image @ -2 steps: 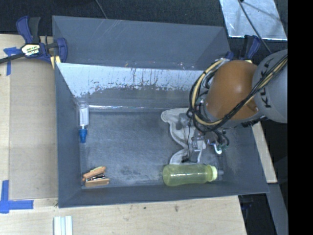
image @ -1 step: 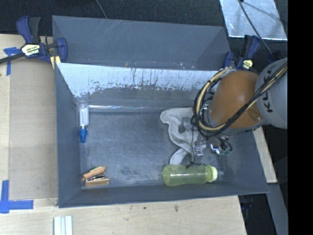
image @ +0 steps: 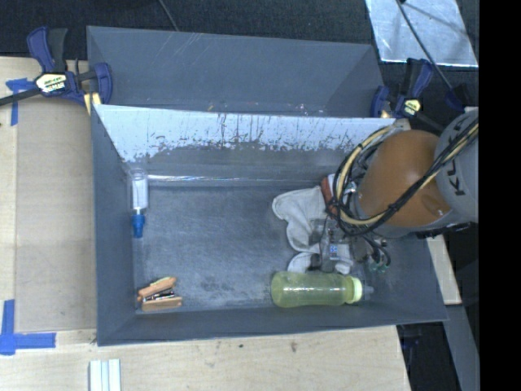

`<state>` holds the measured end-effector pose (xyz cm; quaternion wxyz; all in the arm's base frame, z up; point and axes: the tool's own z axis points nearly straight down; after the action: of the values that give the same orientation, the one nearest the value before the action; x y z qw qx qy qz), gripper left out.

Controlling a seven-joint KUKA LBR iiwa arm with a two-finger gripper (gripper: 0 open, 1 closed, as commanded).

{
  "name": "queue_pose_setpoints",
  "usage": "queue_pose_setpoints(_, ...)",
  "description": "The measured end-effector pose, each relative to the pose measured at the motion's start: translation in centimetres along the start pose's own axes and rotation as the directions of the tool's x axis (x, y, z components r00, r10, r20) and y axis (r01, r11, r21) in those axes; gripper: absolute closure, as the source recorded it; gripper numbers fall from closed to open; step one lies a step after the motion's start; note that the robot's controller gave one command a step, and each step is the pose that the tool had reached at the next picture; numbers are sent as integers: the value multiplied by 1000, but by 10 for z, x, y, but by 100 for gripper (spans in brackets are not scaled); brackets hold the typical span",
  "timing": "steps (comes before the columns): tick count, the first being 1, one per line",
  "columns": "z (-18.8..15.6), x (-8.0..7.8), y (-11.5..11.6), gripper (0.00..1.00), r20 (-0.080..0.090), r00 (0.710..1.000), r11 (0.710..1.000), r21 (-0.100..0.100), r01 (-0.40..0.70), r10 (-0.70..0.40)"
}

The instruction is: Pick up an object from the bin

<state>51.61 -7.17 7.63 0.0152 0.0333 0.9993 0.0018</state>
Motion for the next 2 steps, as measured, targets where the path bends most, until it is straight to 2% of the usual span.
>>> queue_pose_setpoints(2,-2,0,0,100,-4,1000,1000,0,0,0)
